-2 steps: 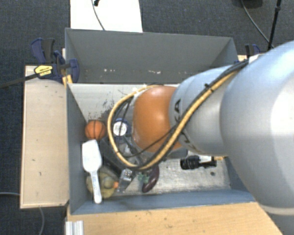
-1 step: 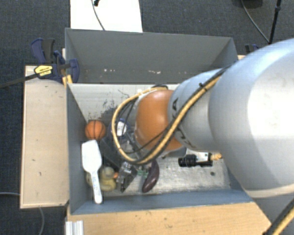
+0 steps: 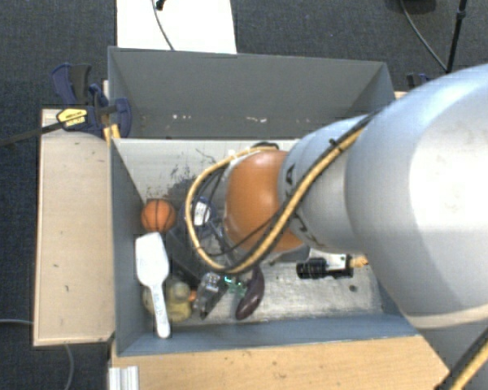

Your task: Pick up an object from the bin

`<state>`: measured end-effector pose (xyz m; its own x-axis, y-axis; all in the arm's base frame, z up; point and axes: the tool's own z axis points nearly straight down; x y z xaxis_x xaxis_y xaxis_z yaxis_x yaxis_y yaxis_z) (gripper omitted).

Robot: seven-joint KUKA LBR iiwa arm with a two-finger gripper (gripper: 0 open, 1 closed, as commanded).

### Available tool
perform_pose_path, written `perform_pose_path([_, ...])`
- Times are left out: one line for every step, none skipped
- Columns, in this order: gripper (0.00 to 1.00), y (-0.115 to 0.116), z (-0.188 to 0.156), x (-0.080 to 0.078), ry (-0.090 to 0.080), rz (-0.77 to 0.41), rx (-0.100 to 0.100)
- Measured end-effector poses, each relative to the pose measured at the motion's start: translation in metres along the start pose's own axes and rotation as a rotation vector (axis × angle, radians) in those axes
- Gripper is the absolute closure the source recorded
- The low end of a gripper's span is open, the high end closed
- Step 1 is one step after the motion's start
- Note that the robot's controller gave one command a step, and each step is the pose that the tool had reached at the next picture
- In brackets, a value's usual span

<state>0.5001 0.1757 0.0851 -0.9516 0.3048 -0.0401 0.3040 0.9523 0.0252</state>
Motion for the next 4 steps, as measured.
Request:
perform_pose_path([0.0,0.0,0.0,0.0,0.0,0.001,0.0])
perform_pose_path([1.0,-0.006,-0.001,0.006,0.0,0.137,-0.003])
perform_pose_path([0.0,-0.008,0.001,0.006,0.001,0.138,0.002])
perform_pose_path([1.0,-0.011,0.009,0.018,0.038,0.133,0.022])
